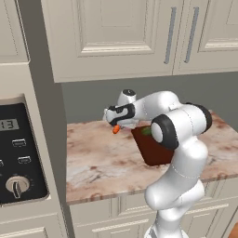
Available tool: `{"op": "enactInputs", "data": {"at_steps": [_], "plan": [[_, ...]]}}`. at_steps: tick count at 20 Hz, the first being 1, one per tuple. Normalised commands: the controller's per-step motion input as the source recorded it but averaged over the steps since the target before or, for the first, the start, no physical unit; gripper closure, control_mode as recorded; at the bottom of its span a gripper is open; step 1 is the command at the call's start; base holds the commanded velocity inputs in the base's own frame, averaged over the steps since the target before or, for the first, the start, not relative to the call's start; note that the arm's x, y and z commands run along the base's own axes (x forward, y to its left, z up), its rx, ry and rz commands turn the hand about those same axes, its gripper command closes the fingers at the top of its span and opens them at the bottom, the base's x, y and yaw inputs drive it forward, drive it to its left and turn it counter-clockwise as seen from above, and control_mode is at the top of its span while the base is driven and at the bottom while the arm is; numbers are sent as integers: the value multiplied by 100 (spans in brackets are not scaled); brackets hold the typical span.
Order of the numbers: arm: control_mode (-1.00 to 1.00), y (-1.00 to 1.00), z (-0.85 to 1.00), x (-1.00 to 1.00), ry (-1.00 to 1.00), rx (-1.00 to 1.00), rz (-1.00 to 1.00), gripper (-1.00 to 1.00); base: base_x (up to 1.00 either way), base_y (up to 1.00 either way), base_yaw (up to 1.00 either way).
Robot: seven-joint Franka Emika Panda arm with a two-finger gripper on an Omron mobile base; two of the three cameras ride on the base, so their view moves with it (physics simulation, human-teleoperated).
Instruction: Place the two vegetables and bowl onto the tray for setting up a vegetable dip station.
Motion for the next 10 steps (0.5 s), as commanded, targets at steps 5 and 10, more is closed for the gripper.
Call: {"op": "enactInputs", "data": {"at_steps": [5, 10], "plan": [[-100, -51, 6, -19, 0, 0, -12, 100, 0, 0, 0], [-100, -45, 13, -19, 0, 1, -17, 100, 0, 0, 0]]}}
